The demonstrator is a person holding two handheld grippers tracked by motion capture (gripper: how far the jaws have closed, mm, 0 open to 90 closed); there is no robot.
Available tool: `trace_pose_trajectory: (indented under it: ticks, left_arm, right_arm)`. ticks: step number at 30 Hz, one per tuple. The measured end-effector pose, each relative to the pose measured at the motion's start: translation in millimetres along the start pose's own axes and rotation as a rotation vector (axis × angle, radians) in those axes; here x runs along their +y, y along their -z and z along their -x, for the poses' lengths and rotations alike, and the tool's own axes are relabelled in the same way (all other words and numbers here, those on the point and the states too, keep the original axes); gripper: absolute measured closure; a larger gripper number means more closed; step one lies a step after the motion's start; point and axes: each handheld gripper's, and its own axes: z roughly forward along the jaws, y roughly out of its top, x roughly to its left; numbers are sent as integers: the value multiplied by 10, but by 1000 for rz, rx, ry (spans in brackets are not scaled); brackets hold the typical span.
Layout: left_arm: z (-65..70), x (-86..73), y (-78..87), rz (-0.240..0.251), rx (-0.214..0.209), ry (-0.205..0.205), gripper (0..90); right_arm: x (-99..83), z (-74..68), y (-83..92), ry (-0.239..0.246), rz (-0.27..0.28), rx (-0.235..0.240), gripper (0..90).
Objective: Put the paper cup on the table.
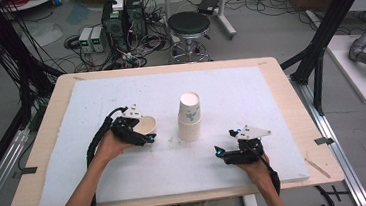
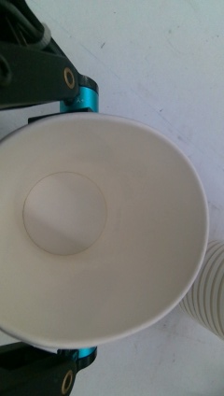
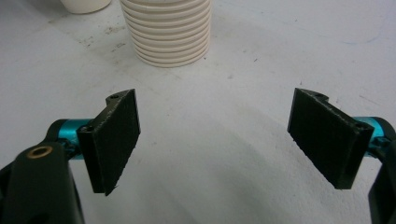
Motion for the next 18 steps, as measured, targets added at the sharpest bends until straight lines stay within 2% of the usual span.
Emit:
trace_pose_trajectory:
  ticks: [5, 6, 8, 11, 15, 16, 18]
  left_arm:
    - [-4, 10, -8, -17, 5, -14, 278]
    - [7, 6, -16, -14, 7, -3, 266]
    - [-5, -2, -23, -33, 3, -21, 244]
    - [-15, -11, -35, -24, -3, 7, 148]
    - [-20, -4, -14, -8, -4, -21, 138]
    - [-9, -9, -24, 0, -6, -6, 138]
    - [-18, -16, -23, -19, -12, -8, 138]
  right_arm:
    - [2, 1, -2, -5, -3, 0, 175]
    - [2, 2, -3, -5, -3, 1, 175]
    - [1, 6, -4, -3, -2, 1, 174]
    - [2, 6, -4, -14, -6, 2, 174]
    - [3, 10, -6, -14, -6, 1, 174]
    - [3, 10, -6, -15, -7, 1, 174]
    - [4, 10, -6, -16, -8, 2, 174]
